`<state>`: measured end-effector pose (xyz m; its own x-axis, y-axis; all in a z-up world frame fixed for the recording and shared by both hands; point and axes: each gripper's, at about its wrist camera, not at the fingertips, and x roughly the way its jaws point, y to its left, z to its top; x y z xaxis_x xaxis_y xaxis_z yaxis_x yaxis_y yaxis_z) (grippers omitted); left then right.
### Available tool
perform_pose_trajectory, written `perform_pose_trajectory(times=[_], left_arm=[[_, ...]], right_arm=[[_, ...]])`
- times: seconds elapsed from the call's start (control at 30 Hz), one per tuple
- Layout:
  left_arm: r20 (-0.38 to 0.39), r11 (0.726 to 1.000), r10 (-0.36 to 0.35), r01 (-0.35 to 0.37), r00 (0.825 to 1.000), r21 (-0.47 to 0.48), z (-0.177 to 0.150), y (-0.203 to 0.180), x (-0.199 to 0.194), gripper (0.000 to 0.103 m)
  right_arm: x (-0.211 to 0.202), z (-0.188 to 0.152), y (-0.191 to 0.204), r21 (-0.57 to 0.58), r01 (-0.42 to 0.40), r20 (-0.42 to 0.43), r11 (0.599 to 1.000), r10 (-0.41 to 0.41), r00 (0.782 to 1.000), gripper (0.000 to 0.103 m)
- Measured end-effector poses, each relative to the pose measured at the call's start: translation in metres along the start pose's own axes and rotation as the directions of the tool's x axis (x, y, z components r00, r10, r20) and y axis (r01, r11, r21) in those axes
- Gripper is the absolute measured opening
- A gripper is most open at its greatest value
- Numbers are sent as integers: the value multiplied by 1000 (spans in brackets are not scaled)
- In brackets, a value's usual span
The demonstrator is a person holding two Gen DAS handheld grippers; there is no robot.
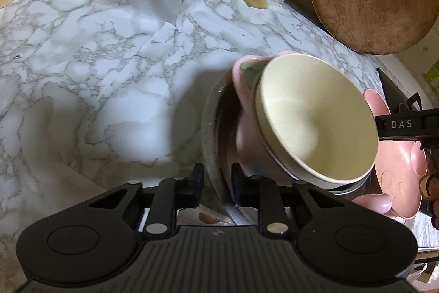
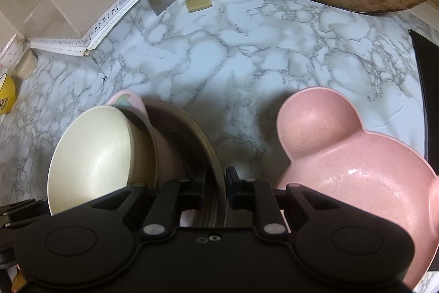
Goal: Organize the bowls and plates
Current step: 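Lift the steel bowl with its contents and carry it over the pink plate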
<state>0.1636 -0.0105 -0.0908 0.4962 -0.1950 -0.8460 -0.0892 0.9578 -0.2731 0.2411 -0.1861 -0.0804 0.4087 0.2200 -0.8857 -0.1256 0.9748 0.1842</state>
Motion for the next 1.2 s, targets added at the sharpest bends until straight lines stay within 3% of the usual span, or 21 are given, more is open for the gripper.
perform_pose_trajectory(times=[0.73,1.2], left_arm=[[91,993,60,-68,994,94,3,-7,-23,15],[153,974,-3,-32,988,223,18,-51,-58,15]], right_arm=[[-17,-11,16,-86,13,55,996,-8,998,13],[-82,-24,-2,-32,25,169,999,-19,985,12]])
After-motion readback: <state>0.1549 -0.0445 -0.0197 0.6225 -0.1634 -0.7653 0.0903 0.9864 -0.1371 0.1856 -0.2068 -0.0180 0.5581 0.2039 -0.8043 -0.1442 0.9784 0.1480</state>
